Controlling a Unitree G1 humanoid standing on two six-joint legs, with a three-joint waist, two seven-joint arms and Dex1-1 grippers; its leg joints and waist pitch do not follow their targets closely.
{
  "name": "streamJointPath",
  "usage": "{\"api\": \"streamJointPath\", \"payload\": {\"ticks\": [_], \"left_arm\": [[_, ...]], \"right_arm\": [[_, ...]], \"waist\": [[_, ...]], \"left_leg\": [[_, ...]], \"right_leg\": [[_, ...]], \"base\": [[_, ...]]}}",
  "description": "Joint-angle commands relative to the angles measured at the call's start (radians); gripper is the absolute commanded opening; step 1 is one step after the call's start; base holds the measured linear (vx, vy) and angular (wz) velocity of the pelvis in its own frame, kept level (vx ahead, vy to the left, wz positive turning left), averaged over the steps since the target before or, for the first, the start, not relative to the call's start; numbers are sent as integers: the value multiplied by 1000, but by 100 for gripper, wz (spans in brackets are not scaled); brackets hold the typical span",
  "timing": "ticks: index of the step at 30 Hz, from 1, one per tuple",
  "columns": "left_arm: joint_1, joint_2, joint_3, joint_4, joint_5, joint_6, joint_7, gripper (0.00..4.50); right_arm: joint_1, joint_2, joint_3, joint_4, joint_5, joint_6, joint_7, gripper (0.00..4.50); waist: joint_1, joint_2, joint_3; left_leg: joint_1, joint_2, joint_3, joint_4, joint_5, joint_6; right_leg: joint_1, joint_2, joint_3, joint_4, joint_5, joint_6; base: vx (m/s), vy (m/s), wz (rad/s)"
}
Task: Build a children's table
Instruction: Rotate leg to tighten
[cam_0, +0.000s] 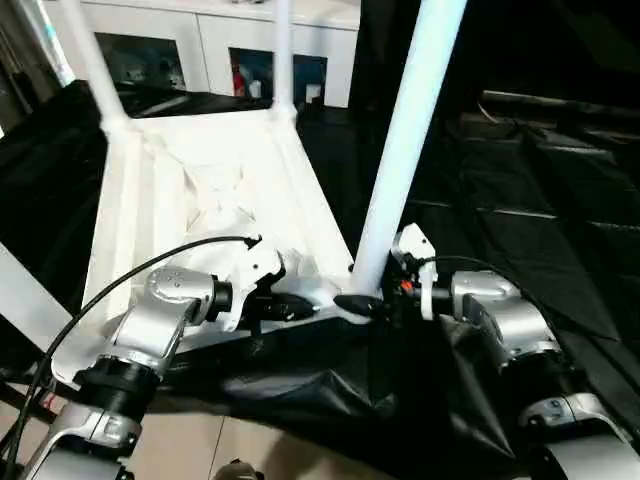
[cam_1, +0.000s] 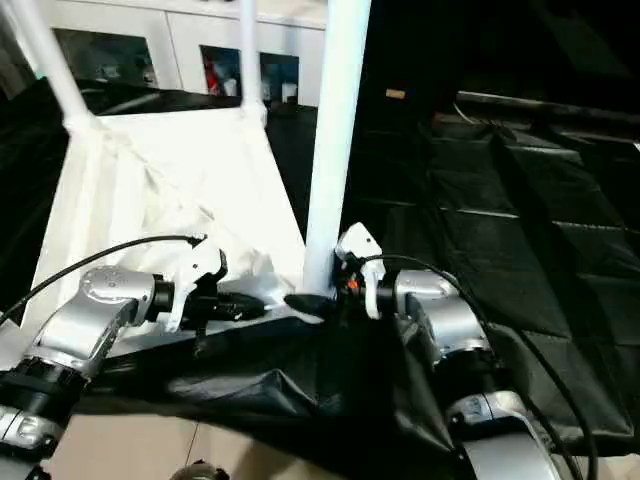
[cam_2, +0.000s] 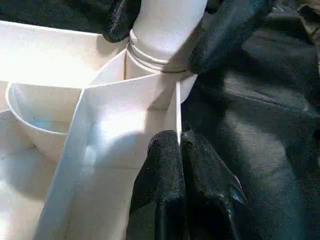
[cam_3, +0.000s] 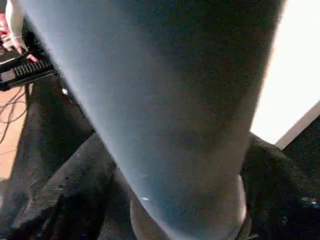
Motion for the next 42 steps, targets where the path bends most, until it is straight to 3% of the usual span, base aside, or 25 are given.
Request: {"api": "streamJointPath", "payload": {"ticks": [1,8,12,14,16,18,21,23,24,25,26,27,31,32,37,38,39,40,42], "left_arm": [[-16,-30,-38,-51,-53,-3,-19,0],[-15,-31,-37,-48,-44,0,-13,0],[-31,-64,-14,-18,-26,1,67,0],[-60,-103,3,22,-6,8,162,0],[-79,-136,15,43,2,17,221,0],[-97,-166,27,62,11,23,281,0],[-118,-198,43,88,21,23,354,0],[-143,-241,62,116,31,19,440,0],[-143,-241,62,116,31,19,440,0],[-145,-254,63,120,35,10,455,0],[-145,-254,63,120,35,10,455,0],[-142,-256,57,118,37,1,449,0],[-124,-240,34,106,41,-26,413,0],[-124,-239,34,106,40,-26,412,0],[-97,-201,15,74,38,-37,353,0],[-97,-200,15,74,38,-37,353,0],[-87,-185,11,69,39,-42,333,0],[-85,-183,11,68,39,-43,330,0],[-78,-172,8,66,39,-49,313,0]], "right_arm": [[10,20,66,-28,9,9,60,334],[26,24,76,-50,27,31,68,281],[39,58,63,-31,8,29,-15,261],[28,120,28,38,-34,17,-212,258],[11,168,-13,86,-39,20,-354,255],[-1,206,-45,118,-37,22,-456,254],[-13,249,-78,142,-28,25,-555,253],[-28,309,-109,162,-15,18,-649,253],[-28,309,-109,162,-15,18,-649,253],[-29,329,-93,159,-34,-38,-649,253],[-29,329,-93,159,-34,-38,-649,253],[-26,342,-92,151,-24,-63,-624,323],[-17,330,-97,120,1,-52,-585,334],[-17,328,-96,120,-1,-53,-585,355],[38,163,-37,7,-26,-71,-399,367],[39,160,-37,6,-27,-72,-396,367],[70,67,-36,-35,-25,-92,-308,367],[74,54,-39,-42,-21,-91,-295,367],[92,3,-56,-73,4,-73,-241,367]], "waist": [[0,4,-65],[2,5,-67],[1,4,-66],[-5,3,-60],[-12,5,-53],[-24,3,-47],[-30,3,-49],[-32,5,-52],[-31,5,-53],[-32,4,-54],[-30,9,-55],[-30,7,-56],[-28,7,-59],[-28,7,-60],[-19,4,-61],[-16,4,-61],[-17,3,-61],[-9,0,-62],[-7,-2,-61]], "left_leg": [[14,45,-6,-56,-139,51],[13,44,-5,-52,-113,61],[14,44,-6,-54,-129,51],[13,41,-7,-58,-154,36],[23,39,-11,-64,-238,-6],[28,39,-17,-71,-307,-26],[33,38,-20,-72,-329,-24],[30,40,-20,-75,-308,-27],[30,40,-20,-74,-301,-26],[27,40,-19,-74,-294,-23],[27,41,-18,-74,-288,-23],[25,40,-17,-73,-276,-17],[21,38,-12,-69,-224,9],[21,37,-12,-68,-217,11],[21,41,-8,-63,-183,37],[20,41,-9,-63,-178,41],[15,40,-10,-64,-172,43],[21,42,-7,-60,-172,51],[16,40,-8,-60,-161,60]], "right_leg": [[53,-85,51,-61,-72,-228],[54,-83,50,-56,-27,-234],[54,-84,50,-59,-52,-230],[50,-85,52,-67,-103,-221],[44,-91,53,-86,-298,-180],[40,-93,51,-103,-443,-134],[38,-94,51,-111,-490,-109],[38,-91,52,-107,-436,-116],[38,-90,52,-104,-404,-123],[41,-90,53,-102,-385,-126],[40,-91,54,-100,-364,-132],[42,-89,55,-97,-325,-141],[48,-86,56,-87,-224,-166],[49,-87,56,-86,-217,-168],[53,-84,55,-81,-155,-177],[54,-84,54,-80,-146,-179],[57,-85,53,-78,-143,-180],[55,-85,54,-80,-141,-179],[59,-83,53,-76,-125,-187]], "base": [[0,0,0],[0,0,0],[0,0,0],[0,0,0],[0,0,0],[0,0,0],[0,0,0],[0,0,0],[0,0,0],[0,0,0],[0,0,0],[0,0,0],[0,0,0],[0,0,0],[0,0,0],[0,0,0],[0,0,0],[0,0,0],[0,0,0]]}}
